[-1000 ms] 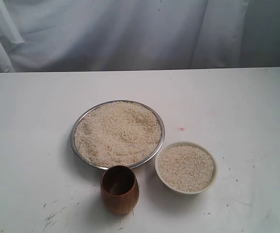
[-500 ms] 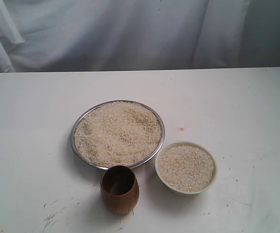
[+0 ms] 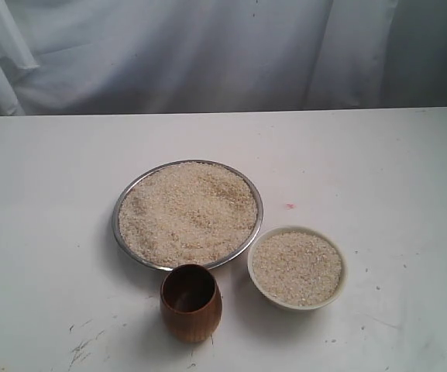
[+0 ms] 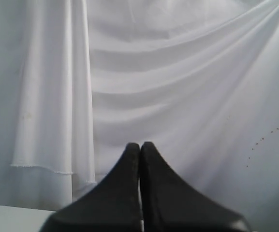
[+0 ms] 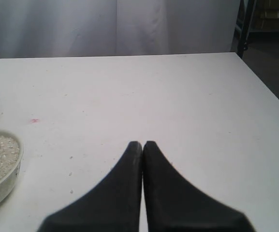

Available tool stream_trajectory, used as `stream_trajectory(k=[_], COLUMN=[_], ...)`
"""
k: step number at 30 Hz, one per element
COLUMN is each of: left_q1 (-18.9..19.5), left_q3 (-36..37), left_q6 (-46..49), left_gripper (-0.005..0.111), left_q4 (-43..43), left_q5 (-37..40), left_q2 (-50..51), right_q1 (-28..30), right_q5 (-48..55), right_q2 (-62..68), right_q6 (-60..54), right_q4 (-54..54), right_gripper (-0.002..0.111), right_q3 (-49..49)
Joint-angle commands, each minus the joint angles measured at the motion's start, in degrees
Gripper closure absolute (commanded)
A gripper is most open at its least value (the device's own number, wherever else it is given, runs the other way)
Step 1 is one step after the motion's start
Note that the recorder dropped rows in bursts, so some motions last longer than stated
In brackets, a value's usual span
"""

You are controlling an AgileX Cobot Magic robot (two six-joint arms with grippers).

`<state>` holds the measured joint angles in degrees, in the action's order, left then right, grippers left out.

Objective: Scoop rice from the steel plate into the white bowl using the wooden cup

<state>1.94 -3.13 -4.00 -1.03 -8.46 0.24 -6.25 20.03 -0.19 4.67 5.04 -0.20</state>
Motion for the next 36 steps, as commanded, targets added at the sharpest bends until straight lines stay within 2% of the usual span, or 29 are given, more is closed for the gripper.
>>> stream_trajectory(k=[1,5,15,21,27,33,36], left_q1=[-0.16,-0.16,-0.16,-0.16,-0.16,-0.16,-0.16], left_q3=[-7.66,-13.38,-22.95,-23.19,-22.14,-16.51,-14.84], left_q6=[-0.14,-0.02,0.47,10.31,10.06,5.64,1.41], left_gripper=[0.107,0.107,0.107,0.107,0.107,0.107,0.107], left_q4=[-0.38,0.27,0.27,0.27,0.27,0.42,7.14], left_q5=[9.89,13.11,13.37,12.14,4.93,-7.71,-10.74], left_q2=[1.76,8.58,26.41,33.3,38.16,41.09,43.28], right_q1=[-0.04,-0.04,-0.04,-0.04,-0.04,-0.04,-0.04], right_q5=[-0.22,-0.22,-0.22,-0.22,-0.22,-0.22,-0.22], right_q2=[0.19,0.19,0.19,0.19,0.19,0.19,0.19], right_q6=[0.02,0.02,0.02,0.02,0.02,0.02,0.02], right_q4=[-0.04,-0.04,-0.04,-0.04,-0.04,-0.04,-0.04], right_gripper=[0.108,0.108,0.108,0.108,0.108,0.108,0.108], right_q3=[0.2,0.2,0.2,0.2,0.2,0.2,0.2])
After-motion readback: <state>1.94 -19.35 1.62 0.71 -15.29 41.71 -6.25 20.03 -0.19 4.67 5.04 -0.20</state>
